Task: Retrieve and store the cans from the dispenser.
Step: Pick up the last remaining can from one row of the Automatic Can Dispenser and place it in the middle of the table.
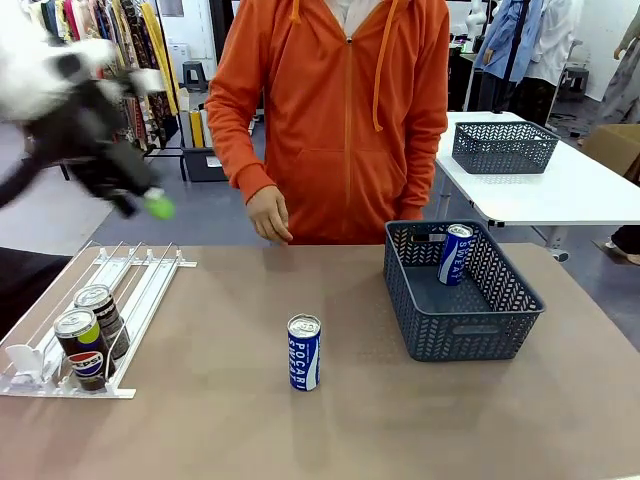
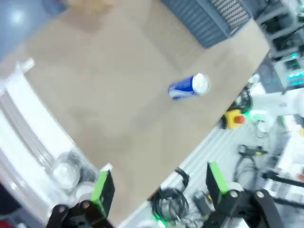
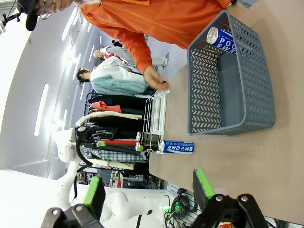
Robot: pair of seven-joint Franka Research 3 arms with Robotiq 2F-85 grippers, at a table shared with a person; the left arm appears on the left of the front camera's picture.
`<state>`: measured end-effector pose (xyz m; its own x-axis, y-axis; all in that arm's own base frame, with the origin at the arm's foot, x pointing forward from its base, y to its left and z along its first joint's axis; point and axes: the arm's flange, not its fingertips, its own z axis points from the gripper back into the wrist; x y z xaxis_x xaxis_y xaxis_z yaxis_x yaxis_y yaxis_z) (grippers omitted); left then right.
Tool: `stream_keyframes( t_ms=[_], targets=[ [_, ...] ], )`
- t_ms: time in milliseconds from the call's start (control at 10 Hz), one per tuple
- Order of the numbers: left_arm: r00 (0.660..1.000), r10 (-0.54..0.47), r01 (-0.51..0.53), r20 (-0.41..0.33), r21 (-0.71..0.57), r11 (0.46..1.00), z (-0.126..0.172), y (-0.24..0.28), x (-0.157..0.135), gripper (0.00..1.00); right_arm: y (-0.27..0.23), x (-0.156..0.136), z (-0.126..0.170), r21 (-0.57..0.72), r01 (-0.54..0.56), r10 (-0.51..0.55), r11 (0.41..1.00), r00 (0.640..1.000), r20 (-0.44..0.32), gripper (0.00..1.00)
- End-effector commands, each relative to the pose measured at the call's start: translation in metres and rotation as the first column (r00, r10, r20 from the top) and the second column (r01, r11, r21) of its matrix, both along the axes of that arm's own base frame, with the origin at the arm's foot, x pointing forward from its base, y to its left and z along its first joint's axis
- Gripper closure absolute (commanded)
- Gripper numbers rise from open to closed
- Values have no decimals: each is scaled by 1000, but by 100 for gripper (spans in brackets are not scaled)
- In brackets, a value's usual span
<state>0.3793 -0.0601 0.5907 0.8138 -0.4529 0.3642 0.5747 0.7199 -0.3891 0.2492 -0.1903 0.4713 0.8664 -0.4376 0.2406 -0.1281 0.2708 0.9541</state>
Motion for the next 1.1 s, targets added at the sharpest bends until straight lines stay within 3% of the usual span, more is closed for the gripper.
stream_keyframes(
  t_ms=[0, 200, 400, 500, 600, 1000],
  targets=[
    [994, 6, -36, -106, -285, 958, -25, 108, 3, 0, 1, 3, 4, 19, 7, -7, 1000, 1000, 21, 0],
    [979, 98, -178, -180, -513, 840, -69, 208, -15, 0, 1, 3, 4, 19, 7, -7, 1000, 1000, 21, 0],
    [958, 165, -279, -236, -620, 733, -116, 262, -29, 0, 1, 3, 4, 19, 7, -7, 1000, 1000, 21, 0],
    [958, 133, -267, -252, -628, 731, -129, 267, -32, 0, 1, 3, 4, 19, 7, -7, 1000, 1000, 21, 0],
    [961, 165, -263, -221, -563, 784, -105, 265, -50, 0, 1, 3, 4, 19, 7, -7, 1000, 1000, 21, 0],
    [961, 165, -263, -221, -563, 784, -105, 265, -50, 0, 1, 3, 4, 19, 7, -7, 1000, 1000, 21, 0]
  ],
)
